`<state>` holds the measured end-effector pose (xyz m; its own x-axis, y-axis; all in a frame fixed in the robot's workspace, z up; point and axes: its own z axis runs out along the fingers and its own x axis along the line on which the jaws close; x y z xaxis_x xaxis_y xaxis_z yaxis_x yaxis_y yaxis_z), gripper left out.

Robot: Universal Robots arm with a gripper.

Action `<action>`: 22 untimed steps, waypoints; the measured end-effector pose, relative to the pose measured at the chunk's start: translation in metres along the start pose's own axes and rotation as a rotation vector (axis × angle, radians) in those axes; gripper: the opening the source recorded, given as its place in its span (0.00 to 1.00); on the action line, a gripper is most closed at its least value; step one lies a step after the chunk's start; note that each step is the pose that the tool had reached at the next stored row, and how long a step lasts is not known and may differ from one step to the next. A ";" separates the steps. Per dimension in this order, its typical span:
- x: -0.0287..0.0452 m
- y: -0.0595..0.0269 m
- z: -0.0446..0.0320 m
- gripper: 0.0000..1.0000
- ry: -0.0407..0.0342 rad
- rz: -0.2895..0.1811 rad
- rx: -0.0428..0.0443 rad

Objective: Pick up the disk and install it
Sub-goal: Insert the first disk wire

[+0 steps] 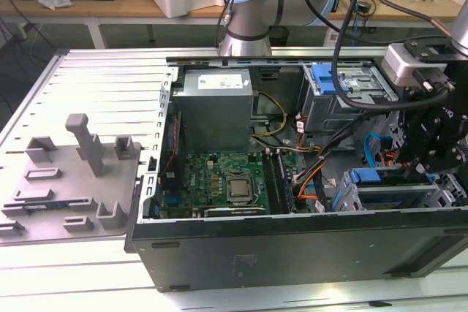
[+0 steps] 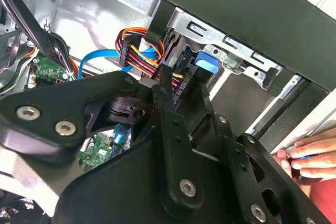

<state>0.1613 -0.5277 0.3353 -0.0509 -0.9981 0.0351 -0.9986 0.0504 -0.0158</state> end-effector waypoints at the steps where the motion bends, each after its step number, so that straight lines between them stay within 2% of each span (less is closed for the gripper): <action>1: 0.0000 0.0000 -0.0005 0.36 0.0002 0.000 0.0001; 2: 0.0002 -0.0001 -0.0048 0.36 0.0000 0.000 0.0001; 8: -0.0003 -0.0002 -0.0177 0.36 -0.0001 0.000 0.0003; 10: -0.0024 -0.0002 -0.0248 0.36 -0.0001 0.000 0.0013; 16: -0.0076 0.0008 -0.0367 0.36 -0.0004 0.000 0.0052; 22: -0.0083 0.0018 -0.0381 0.36 0.0002 0.000 0.0068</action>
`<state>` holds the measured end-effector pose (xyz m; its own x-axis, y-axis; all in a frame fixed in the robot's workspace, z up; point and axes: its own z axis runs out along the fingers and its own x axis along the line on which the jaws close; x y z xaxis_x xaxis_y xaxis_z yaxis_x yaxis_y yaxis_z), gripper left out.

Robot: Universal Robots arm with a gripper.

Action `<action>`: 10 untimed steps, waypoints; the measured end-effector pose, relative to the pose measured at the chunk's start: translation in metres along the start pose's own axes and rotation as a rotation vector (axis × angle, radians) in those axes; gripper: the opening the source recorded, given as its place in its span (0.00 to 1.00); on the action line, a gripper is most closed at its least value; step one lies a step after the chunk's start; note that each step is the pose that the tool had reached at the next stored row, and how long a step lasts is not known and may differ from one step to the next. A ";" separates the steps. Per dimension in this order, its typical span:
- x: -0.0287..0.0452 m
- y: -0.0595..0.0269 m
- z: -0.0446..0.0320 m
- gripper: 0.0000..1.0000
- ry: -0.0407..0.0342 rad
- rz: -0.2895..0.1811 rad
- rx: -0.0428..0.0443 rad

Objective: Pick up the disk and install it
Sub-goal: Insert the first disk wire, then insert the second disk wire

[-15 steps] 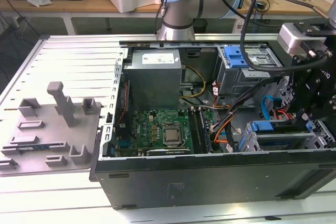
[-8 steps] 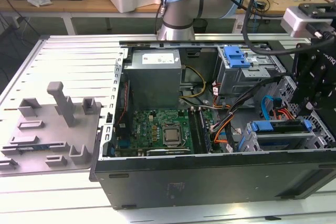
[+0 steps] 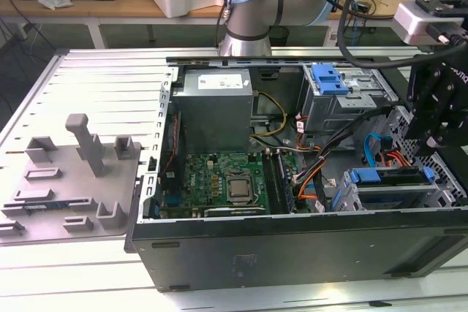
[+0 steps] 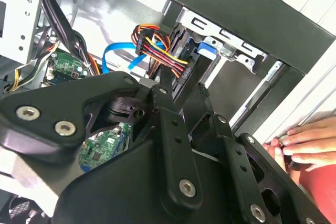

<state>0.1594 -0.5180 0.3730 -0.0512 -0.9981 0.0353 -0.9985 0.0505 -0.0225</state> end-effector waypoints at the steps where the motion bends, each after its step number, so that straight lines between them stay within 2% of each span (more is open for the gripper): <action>1: 0.0000 0.0000 0.0001 0.36 -0.0001 0.000 0.0000; 10: 0.0000 0.0003 0.0001 0.36 -0.0001 0.000 -0.0001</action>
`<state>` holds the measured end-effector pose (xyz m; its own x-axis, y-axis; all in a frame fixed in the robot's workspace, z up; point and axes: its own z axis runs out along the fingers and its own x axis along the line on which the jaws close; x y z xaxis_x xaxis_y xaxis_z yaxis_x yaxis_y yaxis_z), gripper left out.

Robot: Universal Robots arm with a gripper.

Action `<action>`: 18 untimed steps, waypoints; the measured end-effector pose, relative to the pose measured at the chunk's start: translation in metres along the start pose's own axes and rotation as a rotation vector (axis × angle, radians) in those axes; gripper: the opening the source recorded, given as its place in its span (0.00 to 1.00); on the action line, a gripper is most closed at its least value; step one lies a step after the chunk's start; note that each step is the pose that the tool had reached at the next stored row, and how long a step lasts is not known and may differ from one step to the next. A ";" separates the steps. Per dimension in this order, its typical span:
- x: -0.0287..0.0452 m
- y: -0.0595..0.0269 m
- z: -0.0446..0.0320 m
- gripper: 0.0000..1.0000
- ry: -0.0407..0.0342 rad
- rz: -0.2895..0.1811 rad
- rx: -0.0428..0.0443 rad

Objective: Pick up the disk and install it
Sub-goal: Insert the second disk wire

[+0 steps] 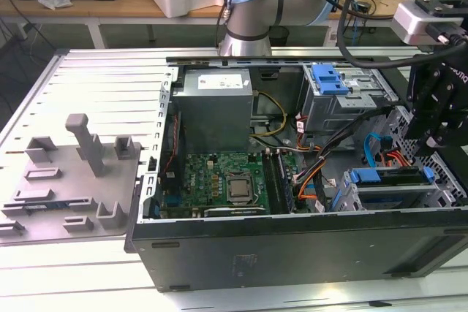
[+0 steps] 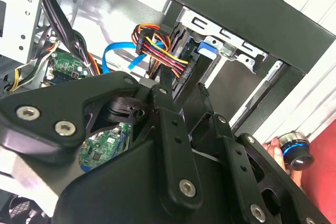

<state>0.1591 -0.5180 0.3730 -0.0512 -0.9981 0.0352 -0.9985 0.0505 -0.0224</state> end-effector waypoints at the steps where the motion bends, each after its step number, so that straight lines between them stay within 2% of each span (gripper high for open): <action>1: 0.0000 0.0000 0.0000 0.36 0.0000 0.000 0.0000; 7: -0.0003 0.0001 0.0000 0.36 0.0003 0.000 0.0001; 8: -0.0011 0.0002 -0.0001 0.36 0.0023 0.000 0.0002; 9: -0.0031 0.0004 -0.0002 0.36 0.0087 0.000 0.0005; 10: -0.0052 0.0005 -0.0001 0.36 0.0191 0.000 0.0010; 12: -0.0110 0.0011 -0.0004 0.36 0.0496 -0.001 0.0026; 14: -0.0182 0.0021 -0.0007 0.36 0.0712 -0.002 0.0038; 17: -0.0267 0.0049 -0.0011 0.36 0.0839 -0.002 0.0050; 18: -0.0280 0.0084 -0.0011 0.36 0.0950 -0.002 0.0058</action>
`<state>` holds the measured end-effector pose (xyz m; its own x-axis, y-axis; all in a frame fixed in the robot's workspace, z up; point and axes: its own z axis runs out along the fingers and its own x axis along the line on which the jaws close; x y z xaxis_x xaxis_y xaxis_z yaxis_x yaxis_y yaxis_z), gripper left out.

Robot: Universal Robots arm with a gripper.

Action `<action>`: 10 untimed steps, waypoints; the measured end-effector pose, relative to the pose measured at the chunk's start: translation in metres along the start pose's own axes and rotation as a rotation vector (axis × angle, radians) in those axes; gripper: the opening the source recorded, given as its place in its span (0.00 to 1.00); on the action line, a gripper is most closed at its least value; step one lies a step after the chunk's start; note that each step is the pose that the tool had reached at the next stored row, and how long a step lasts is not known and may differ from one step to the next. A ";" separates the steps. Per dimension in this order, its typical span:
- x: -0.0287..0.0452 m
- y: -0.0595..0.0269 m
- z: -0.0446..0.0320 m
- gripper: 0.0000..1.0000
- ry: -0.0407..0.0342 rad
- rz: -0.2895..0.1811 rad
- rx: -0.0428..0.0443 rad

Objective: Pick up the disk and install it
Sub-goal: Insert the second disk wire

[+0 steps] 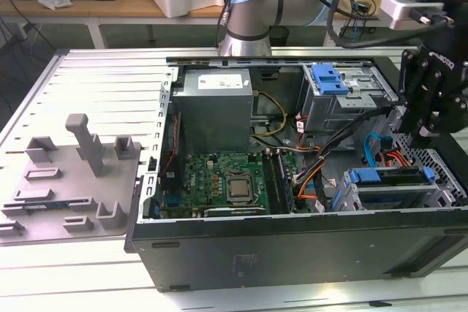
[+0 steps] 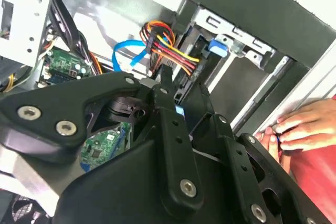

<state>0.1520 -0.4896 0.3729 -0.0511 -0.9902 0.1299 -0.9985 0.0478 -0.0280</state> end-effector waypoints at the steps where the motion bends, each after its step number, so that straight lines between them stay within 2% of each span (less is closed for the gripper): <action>1: -0.0003 0.0052 -0.0002 0.36 0.0121 0.000 0.0008; 2: -0.0008 0.0096 -0.0003 0.36 0.0174 -0.001 0.0018; 4: -0.0032 0.0149 -0.0003 0.36 0.0201 -0.002 0.0047; 6: -0.0059 0.0164 0.0000 0.36 0.0220 -0.004 0.0059; 7: -0.0062 0.0171 0.0007 0.36 0.0277 -0.007 0.0066; 10: -0.0068 0.0190 0.0021 0.36 0.0377 -0.011 0.0076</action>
<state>0.1334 -0.4822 0.3694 -0.0414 -0.9850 0.1675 -0.9988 0.0362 -0.0339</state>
